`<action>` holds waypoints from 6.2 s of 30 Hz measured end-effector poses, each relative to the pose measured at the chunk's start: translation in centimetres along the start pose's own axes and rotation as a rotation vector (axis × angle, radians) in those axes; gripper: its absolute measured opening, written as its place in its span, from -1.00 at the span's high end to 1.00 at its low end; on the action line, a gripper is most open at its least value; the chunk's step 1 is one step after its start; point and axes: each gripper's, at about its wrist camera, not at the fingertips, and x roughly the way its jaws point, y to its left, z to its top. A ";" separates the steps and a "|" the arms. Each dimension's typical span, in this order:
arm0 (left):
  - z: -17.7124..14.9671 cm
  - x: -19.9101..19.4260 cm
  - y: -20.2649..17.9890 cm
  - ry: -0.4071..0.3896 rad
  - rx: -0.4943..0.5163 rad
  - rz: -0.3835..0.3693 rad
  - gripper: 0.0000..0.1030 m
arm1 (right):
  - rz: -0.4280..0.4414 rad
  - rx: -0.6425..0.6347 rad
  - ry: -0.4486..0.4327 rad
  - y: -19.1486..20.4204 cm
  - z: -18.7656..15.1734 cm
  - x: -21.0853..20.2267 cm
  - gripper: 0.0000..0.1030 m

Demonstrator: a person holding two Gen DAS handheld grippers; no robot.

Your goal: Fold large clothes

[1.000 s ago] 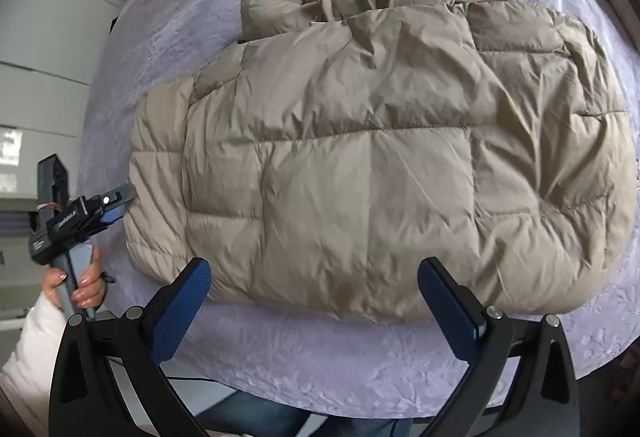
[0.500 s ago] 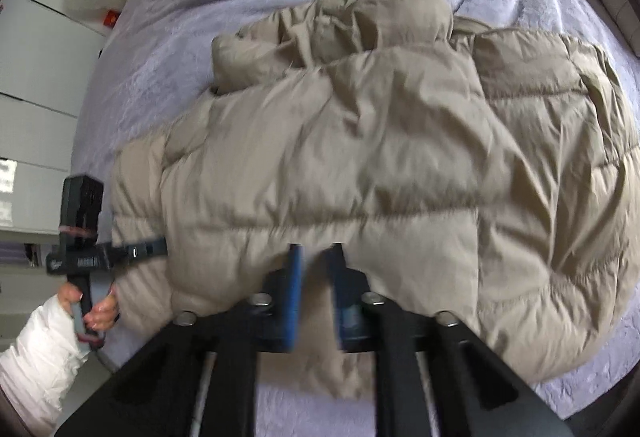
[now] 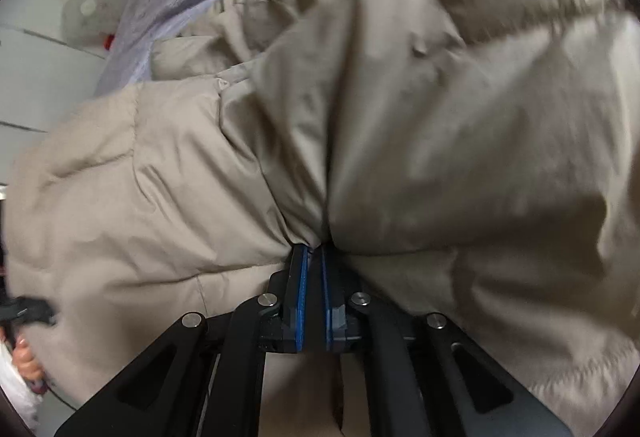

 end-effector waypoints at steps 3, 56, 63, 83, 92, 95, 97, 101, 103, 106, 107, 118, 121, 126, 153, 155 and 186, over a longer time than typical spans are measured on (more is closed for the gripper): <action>1.2 2.0 -4.8 0.007 0.043 0.011 0.43 | 0.081 0.045 0.019 -1.6 0.4 0.7 0.92; 13.3 26.2 -21.0 0.155 0.166 0.277 -0.59 | 0.358 0.169 -0.254 -17.7 -9.0 -24.2 -0.93; 10.8 24.3 -27.7 0.014 0.419 0.420 -0.59 | 0.123 0.212 -0.208 -18.0 -7.6 -20.6 0.76; 18.5 28.5 -19.9 -0.219 0.389 0.858 -0.59 | 0.254 0.419 -0.129 -28.6 -9.9 -18.2 0.69; 18.3 27.6 -19.8 -0.222 0.356 0.851 -0.59 | 0.058 0.310 -0.237 -26.9 -9.7 -27.1 0.33; 18.2 27.5 -19.8 -0.227 0.356 0.859 -0.59 | 0.089 0.245 -0.299 -25.8 -8.4 -29.0 0.37; 18.1 27.5 -19.9 -0.231 0.359 0.864 -0.59 | 0.121 0.187 -0.300 -24.8 -5.8 -28.5 0.38; 17.8 27.2 -20.0 -0.236 0.351 0.872 -0.60 | 0.098 0.095 -0.245 -21.6 -3.3 -25.8 0.38; 17.7 27.0 -20.0 -0.238 0.347 0.881 -0.63 | 0.045 0.072 -0.213 -21.0 -2.4 -23.5 0.39; 17.5 26.5 -20.1 -0.241 0.342 0.877 -0.63 | -0.018 0.071 -0.174 -21.6 -1.3 -20.9 0.45; 17.4 26.4 -20.2 -0.243 0.342 0.875 -0.63 | -0.020 0.081 -0.161 -22.1 -1.1 -20.2 0.45; 16.6 25.2 -21.1 -0.241 0.320 0.890 -0.63 | -0.011 0.142 -0.123 -24.7 -0.2 -18.3 0.45; 16.3 24.8 -21.2 -0.235 0.305 0.902 -0.63 | -0.015 0.150 -0.119 -24.7 0.6 -17.9 0.44; 15.3 23.8 -21.7 -0.229 0.283 0.909 -0.63 | -0.029 0.150 -0.111 -24.2 0.9 -18.1 0.39; 5.0 16.3 -8.1 -0.159 -0.204 0.261 -1.00 | 0.155 0.115 -0.021 -26.8 3.3 -19.6 -0.77; 5.0 16.7 -7.2 -0.155 -0.223 0.209 -1.00 | 0.142 0.098 0.007 -26.5 3.8 -18.9 -0.77; 6.6 21.1 -3.2 -0.133 -0.220 0.059 -0.92 | 0.537 0.151 0.256 -23.9 10.2 -6.7 -0.53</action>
